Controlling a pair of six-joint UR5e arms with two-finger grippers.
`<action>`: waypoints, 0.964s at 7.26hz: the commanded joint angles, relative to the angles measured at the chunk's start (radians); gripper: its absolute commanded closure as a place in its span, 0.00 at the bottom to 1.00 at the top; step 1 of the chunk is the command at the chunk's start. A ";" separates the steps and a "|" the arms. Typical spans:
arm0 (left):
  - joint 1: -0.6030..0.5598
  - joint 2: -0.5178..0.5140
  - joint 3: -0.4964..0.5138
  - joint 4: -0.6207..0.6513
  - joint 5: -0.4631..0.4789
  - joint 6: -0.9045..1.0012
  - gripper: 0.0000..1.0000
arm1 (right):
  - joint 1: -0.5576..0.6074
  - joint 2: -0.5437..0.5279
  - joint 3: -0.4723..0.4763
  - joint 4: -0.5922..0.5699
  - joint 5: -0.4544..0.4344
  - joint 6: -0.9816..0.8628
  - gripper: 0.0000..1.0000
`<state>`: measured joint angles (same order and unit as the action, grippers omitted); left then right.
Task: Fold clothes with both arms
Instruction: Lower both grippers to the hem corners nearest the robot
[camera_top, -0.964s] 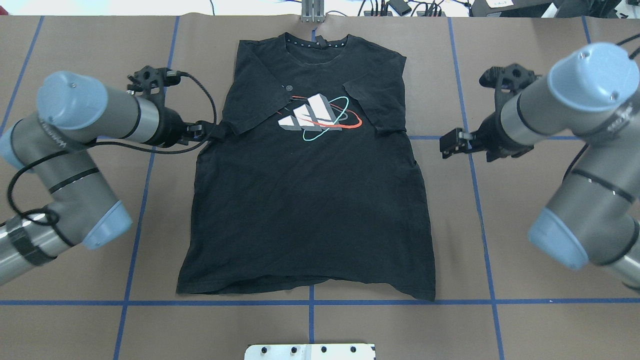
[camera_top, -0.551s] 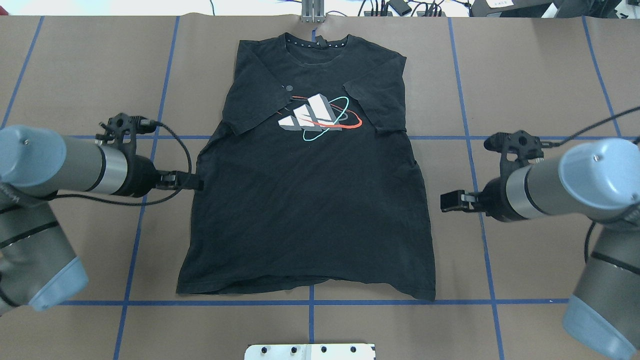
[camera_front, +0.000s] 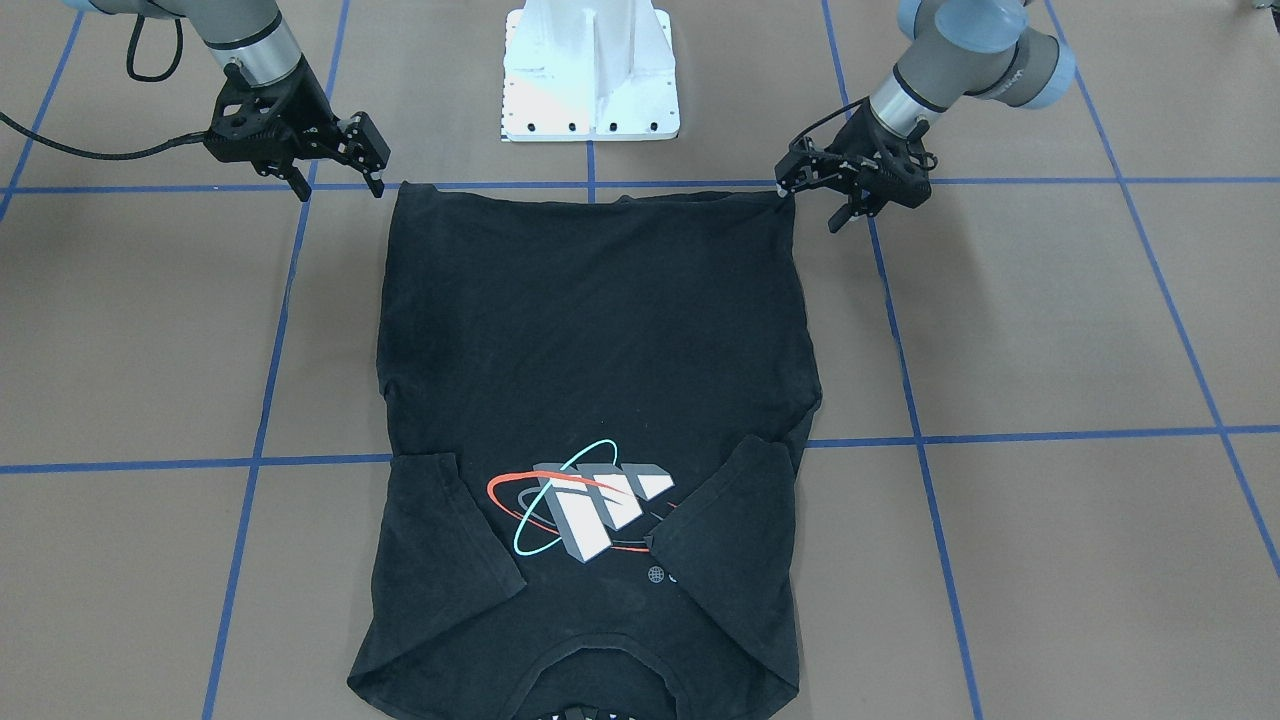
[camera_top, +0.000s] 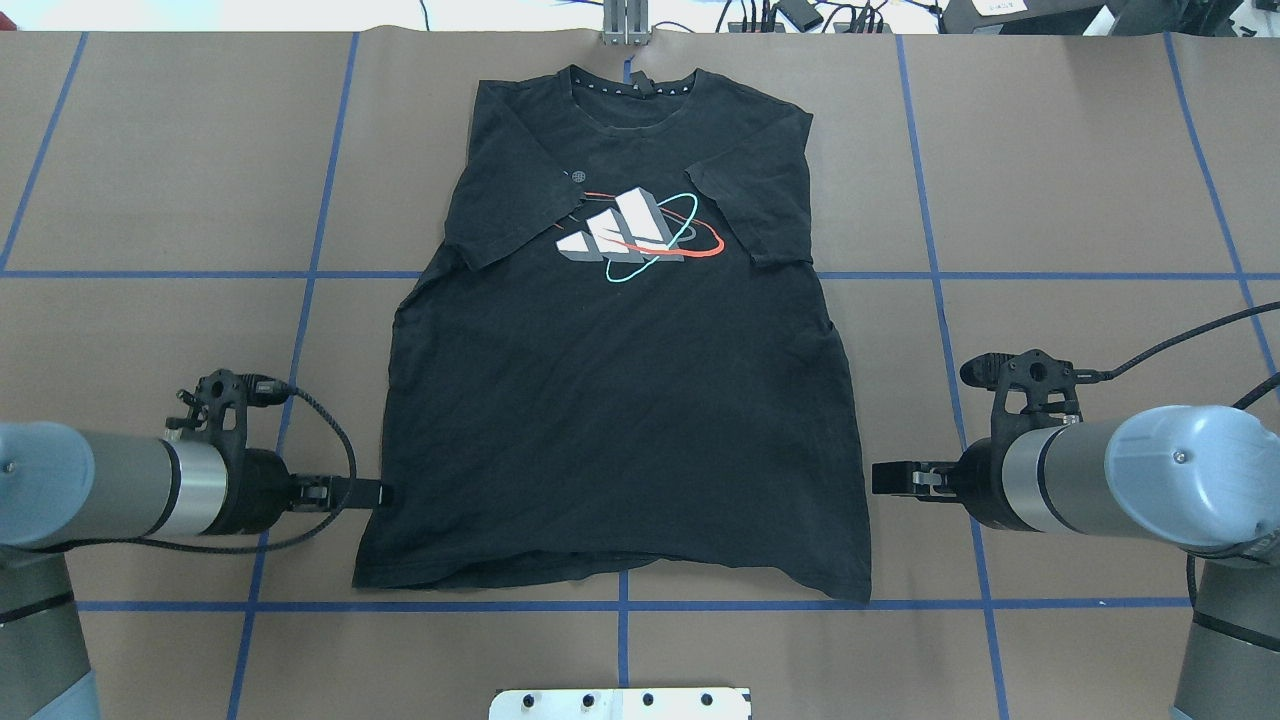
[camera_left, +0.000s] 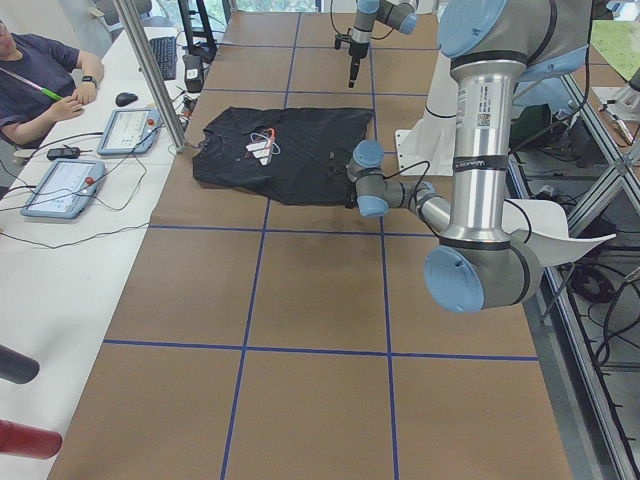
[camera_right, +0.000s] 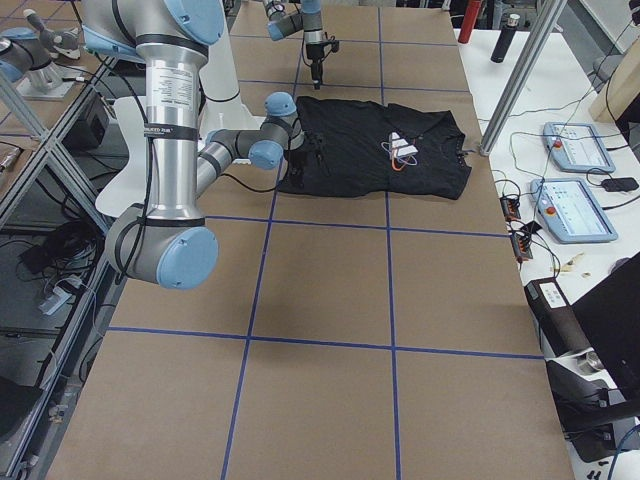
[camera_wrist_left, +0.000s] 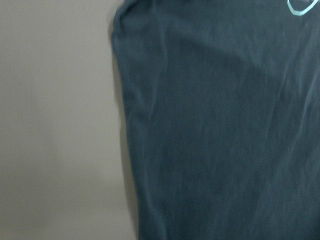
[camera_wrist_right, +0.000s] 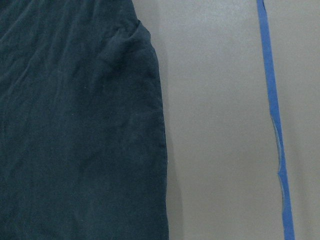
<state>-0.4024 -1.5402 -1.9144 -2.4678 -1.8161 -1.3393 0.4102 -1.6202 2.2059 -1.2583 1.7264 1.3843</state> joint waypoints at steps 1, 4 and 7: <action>0.063 0.020 0.014 -0.034 0.017 -0.018 0.01 | -0.005 0.000 0.002 0.000 -0.007 0.002 0.00; 0.085 0.019 0.014 -0.037 0.012 -0.041 0.28 | -0.005 0.002 0.005 0.002 -0.007 0.002 0.00; 0.085 0.011 0.043 -0.037 0.008 -0.035 0.28 | -0.005 0.002 0.006 0.002 -0.007 0.002 0.00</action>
<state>-0.3182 -1.5268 -1.8838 -2.5050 -1.8076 -1.3780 0.4054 -1.6184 2.2116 -1.2564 1.7196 1.3867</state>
